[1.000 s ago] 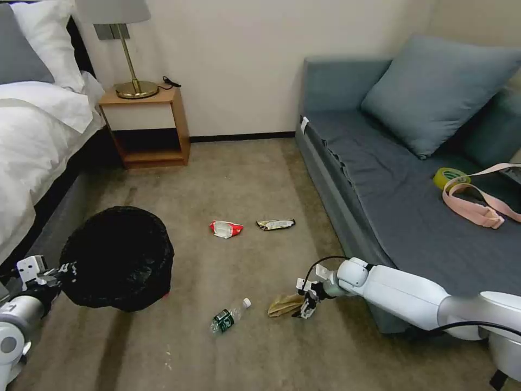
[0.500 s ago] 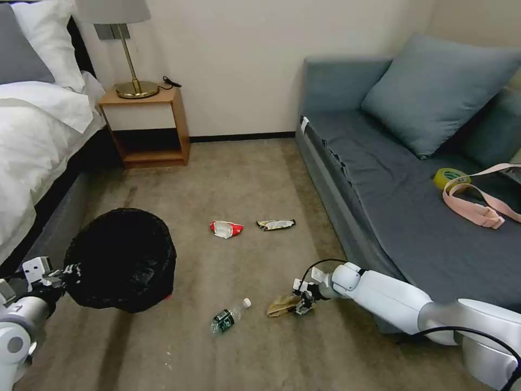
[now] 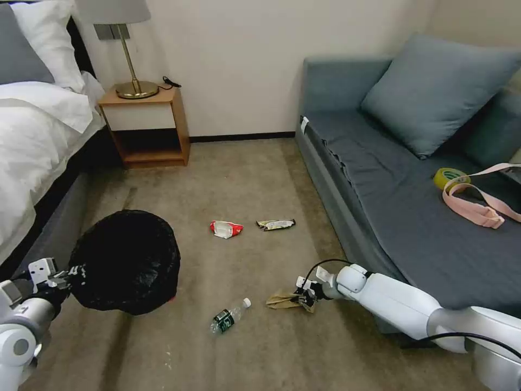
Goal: Pick up the trash bin, then pick up the garbage on the floor and place it into the trash bin.
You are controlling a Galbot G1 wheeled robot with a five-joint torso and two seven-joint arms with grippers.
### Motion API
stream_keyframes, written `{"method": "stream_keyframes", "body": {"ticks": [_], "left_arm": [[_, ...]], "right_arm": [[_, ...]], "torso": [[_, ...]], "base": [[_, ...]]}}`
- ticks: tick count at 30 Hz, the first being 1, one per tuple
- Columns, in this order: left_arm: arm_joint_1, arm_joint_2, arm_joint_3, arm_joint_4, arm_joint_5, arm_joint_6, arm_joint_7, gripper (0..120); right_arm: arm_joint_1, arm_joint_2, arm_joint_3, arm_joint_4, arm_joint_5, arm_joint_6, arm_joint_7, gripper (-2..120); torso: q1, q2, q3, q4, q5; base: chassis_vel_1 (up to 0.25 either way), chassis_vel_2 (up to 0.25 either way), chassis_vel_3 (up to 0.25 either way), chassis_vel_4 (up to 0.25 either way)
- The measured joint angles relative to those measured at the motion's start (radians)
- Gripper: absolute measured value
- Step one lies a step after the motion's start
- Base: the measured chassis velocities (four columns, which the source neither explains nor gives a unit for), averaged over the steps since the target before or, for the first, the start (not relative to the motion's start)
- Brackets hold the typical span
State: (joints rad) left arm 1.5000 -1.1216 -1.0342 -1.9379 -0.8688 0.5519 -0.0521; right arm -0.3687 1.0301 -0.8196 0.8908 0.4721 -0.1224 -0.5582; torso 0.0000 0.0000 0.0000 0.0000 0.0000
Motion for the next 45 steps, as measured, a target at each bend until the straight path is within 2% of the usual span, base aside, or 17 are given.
{"method": "stream_keyframes", "body": {"ticks": [6, 10, 11, 14, 20, 21, 24, 28, 29, 33, 34, 38, 45], "left_arm": [[0.014, -0.006, 0.015, -0.007, -0.01, 0.0, -0.004, 2], [0.022, -0.003, 0.031, -0.014, -0.012, 0.0, -0.005, 2], [0.022, -0.003, 0.031, -0.014, -0.012, 0.0, -0.005, 2], [0.029, -0.001, 0.042, -0.021, -0.012, -0.003, -0.005, 2], [0.022, -0.003, 0.065, -0.025, -0.009, -0.003, -0.006, 2], [0.022, -0.003, 0.065, -0.025, -0.009, -0.003, -0.006, 2], [0.02, -0.006, 0.079, -0.027, -0.004, -0.004, -0.007, 2], [0.018, -0.007, 0.088, -0.032, -0.001, -0.004, -0.008, 2], [0.018, -0.007, 0.088, -0.032, -0.001, -0.004, -0.008, 2], [0.017, -0.004, 0.107, -0.041, 0.008, -0.002, -0.01, 2], [0.017, -0.004, 0.107, -0.041, 0.008, -0.002, -0.01, 2], [0.001, 0.002, 0.13, -0.053, 0.016, 0.004, -0.021, 2], [-0.005, -0.001, 0.138, -0.059, 0.016, 0.007, -0.025, 2]], "right_arm": [[-0.051, -0.077, 0.112, 0.161, 0.022, -0.022, 0.058, 0], [-0.049, -0.149, 0.245, 0.412, 0.118, -0.031, 0.121, 0], [-0.049, -0.149, 0.245, 0.412, 0.118, -0.031, 0.121, 0], [0.007, -0.171, 0.301, 0.551, 0.223, -0.017, 0.163, 0], [0.121, -0.144, 0.348, 0.753, 0.421, 0.004, 0.21, 0], [0.121, -0.144, 0.348, 0.753, 0.421, 0.004, 0.21, 0], [0.192, -0.104, 0.307, 0.863, 0.497, 0.005, 0.238, 0], [0.233, -0.045, 0.226, 0.93, 0.522, 0.005, 0.269, 0], [0.233, -0.045, 0.226, 0.93, 0.522, 0.005, 0.269, 0], [0.263, 0.068, 0.121, 0.903, 0.507, 0.005, 0.268, 0], [0.263, 0.068, 0.121, 0.903, 0.507, 0.005, 0.268, 0], [0.274, 0.191, 0.045, 0.786, 0.466, 0.015, 0.246, 0], [0.258, 0.255, 0.003, 0.68, 0.423, 0.024, 0.241, 0]], "torso": [[0.0, 0.0, 0.0, -0.0003, 0.0002], [0.0, 0.0, 0.0, -0.0003, 0.0001], [0.0, 0.0, 0.0, -0.0003, 0.0001], [0.0, 0.0, 0.0, 0.0001, -0.0005], [0.0, 0.0, 0.0, 0.0001, -0.0004], [0.0, 0.0, 0.0, 0.0001, -0.0004], [0.0, 0.0, 0.0, 0.0001, -0.0003], [0.0, 0.0, 0.0, 0.0001, -0.0002], [0.0, 0.0, 0.0, 0.0001, -0.0002], [0.0, 0.0, 0.0, 0.0001, -0.0002], [0.0, 0.0, 0.0, 0.0001, -0.0002], [0.0, 0.0, 0.0, 0.0002, -0.0004], [0.0, 0.0, 0.0, 0.0, -0.0003]], "base": [[0.0, 0.0, 0.0, 0.0], [0.0, 0.0, 0.0, 0.0], [0.0, 0.0, 0.0, 0.0], [0.0, 0.0, 0.0, 0.0], [0.0, 0.0, 0.0, 0.0], [0.0, 0.0, 0.0, 0.0], [0.0, 0.0, 0.0, 0.0], [0.0, 0.0, 0.0, 0.0], [0.0, 0.0, 0.0, 0.0], [0.0, 0.0, 0.0, 0.0], [0.0, 0.0, 0.0, 0.0], [0.0, 0.0, 0.0, 0.0], [0.0, 0.0, 0.0, 0.0]]}}
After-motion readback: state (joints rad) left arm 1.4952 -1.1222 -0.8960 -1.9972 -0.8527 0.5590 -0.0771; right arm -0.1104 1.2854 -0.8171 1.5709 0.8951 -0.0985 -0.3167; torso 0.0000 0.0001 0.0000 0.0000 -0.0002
